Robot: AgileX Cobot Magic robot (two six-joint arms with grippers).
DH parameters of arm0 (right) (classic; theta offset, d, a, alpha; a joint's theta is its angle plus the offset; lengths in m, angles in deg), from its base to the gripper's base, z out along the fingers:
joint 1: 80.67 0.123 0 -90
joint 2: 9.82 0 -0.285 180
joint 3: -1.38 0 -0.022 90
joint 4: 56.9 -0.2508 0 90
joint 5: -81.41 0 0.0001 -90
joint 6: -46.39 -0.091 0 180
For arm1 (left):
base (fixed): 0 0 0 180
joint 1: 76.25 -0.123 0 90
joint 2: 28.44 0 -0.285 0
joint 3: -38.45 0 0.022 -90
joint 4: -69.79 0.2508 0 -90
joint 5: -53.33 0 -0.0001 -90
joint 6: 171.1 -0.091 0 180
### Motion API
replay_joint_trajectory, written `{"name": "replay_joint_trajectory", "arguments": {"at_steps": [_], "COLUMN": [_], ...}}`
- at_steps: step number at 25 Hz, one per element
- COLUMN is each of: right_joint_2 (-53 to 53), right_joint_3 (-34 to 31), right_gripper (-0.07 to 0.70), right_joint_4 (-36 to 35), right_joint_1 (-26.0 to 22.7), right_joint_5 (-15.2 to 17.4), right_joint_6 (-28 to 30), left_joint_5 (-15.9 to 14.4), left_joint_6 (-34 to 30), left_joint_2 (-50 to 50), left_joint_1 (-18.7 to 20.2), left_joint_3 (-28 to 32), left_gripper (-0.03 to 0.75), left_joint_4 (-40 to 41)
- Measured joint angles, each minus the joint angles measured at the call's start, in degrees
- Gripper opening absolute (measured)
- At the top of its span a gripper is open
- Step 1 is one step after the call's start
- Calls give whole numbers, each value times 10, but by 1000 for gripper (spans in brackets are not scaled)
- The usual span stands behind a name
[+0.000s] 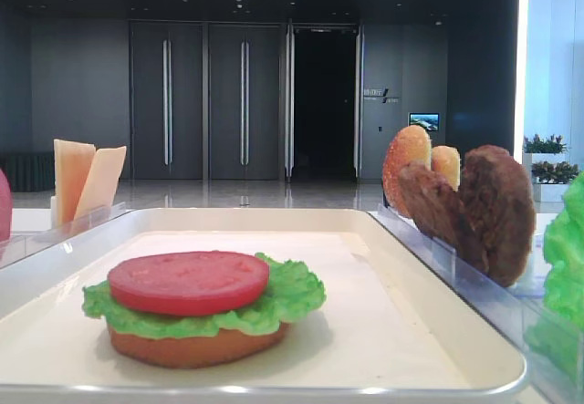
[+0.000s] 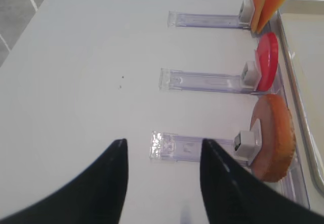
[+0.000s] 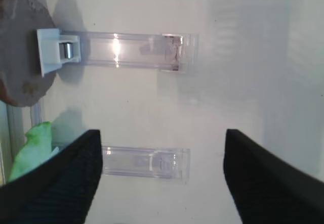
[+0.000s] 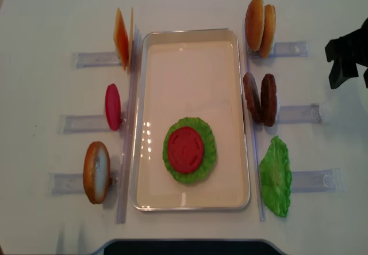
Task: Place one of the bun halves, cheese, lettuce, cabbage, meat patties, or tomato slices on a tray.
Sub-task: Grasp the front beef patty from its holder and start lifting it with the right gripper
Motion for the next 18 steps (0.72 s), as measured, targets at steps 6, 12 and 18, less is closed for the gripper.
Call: {"name": "replay_joint_trajectory", "arguments": {"at_steps": [6, 12, 18], "right_joint_2": [4, 4, 4], "right_joint_3": [20, 23, 55], "right_gripper": [509, 509, 509], "right_joint_4": [0, 2, 24], "right_joint_1": [1, 52, 155], "right_joint_5": [2, 2, -3], "right_joint_6": [-26, -91, -187], "left_joint_5": [0, 0, 0], "left_joint_6": [0, 0, 0], "left_joint_2": [0, 0, 0], "left_joint_1": [0, 0, 0], "left_joint_3": [0, 0, 0], "left_gripper": [340, 339, 323], "left_joint_4": [0, 0, 0]}}
